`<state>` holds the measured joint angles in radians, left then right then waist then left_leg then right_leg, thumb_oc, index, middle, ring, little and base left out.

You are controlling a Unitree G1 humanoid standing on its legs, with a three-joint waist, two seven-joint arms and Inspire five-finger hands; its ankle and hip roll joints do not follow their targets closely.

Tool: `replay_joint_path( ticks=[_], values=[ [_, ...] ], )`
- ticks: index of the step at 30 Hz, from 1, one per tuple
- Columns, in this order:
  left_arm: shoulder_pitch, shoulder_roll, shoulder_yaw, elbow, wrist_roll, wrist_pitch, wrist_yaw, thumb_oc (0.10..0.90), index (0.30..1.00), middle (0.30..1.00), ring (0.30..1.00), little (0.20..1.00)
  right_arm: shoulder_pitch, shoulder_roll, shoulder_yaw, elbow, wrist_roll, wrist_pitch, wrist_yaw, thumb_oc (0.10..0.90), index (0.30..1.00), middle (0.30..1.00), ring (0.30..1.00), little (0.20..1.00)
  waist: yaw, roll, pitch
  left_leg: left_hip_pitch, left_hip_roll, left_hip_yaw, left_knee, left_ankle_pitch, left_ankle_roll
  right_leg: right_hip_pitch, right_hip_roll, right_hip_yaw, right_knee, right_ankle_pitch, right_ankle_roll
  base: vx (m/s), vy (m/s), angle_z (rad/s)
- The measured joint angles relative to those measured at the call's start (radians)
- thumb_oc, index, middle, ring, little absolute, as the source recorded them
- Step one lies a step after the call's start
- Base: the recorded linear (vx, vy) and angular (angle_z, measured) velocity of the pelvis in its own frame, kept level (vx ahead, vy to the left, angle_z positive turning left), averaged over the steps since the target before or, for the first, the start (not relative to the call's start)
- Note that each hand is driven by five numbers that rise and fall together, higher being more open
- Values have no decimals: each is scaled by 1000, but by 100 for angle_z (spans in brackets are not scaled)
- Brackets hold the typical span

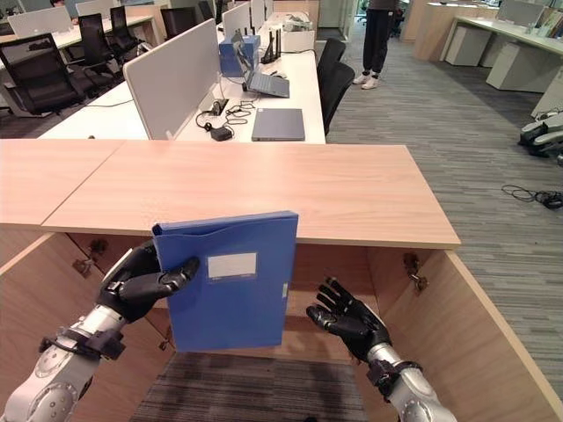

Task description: Put the empty folder in the office cabinet

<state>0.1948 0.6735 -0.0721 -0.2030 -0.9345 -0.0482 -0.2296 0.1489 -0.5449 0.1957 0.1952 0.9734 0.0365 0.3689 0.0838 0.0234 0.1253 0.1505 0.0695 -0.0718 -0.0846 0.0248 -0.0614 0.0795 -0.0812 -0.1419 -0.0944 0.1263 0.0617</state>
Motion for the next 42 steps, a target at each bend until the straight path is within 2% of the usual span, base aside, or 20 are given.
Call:
replay_joint_path(
  ticks=[7,13,27,32,42],
  values=[
    [-7,0,0,0,17,1,-27,400,300,300,300,300,-10,-26,67,-76,14,37,82,800,900,900,900,900,1,-9,4,0,0,1,0,-1,1,0,0,0,0,-1,1,0,0,0],
    [-9,0,0,-1,17,1,-50,400,300,300,300,300,-30,-29,70,-85,13,44,82,800,900,900,900,900,0,-12,5,0,-1,6,0,-2,2,-1,-1,1,0,-1,2,0,0,0],
    [-59,-23,-22,-9,35,8,-63,400,300,300,300,300,-68,-12,112,-105,9,44,37,800,900,900,900,900,2,-11,5,-1,-1,8,0,-2,7,-2,0,2,6,-2,5,0,0,0],
    [-67,-17,-42,-9,36,29,-65,400,300,300,300,300,-71,-15,124,-95,8,44,31,800,900,900,900,900,1,-11,5,0,-1,8,0,0,6,-2,0,2,6,-3,5,0,0,0],
    [-129,58,-114,-8,33,75,-66,400,300,300,300,300,-86,-17,185,-61,8,44,-2,800,900,900,900,900,1,-11,5,0,-1,7,0,4,1,-1,0,1,7,-3,5,0,0,0]
  ],
)
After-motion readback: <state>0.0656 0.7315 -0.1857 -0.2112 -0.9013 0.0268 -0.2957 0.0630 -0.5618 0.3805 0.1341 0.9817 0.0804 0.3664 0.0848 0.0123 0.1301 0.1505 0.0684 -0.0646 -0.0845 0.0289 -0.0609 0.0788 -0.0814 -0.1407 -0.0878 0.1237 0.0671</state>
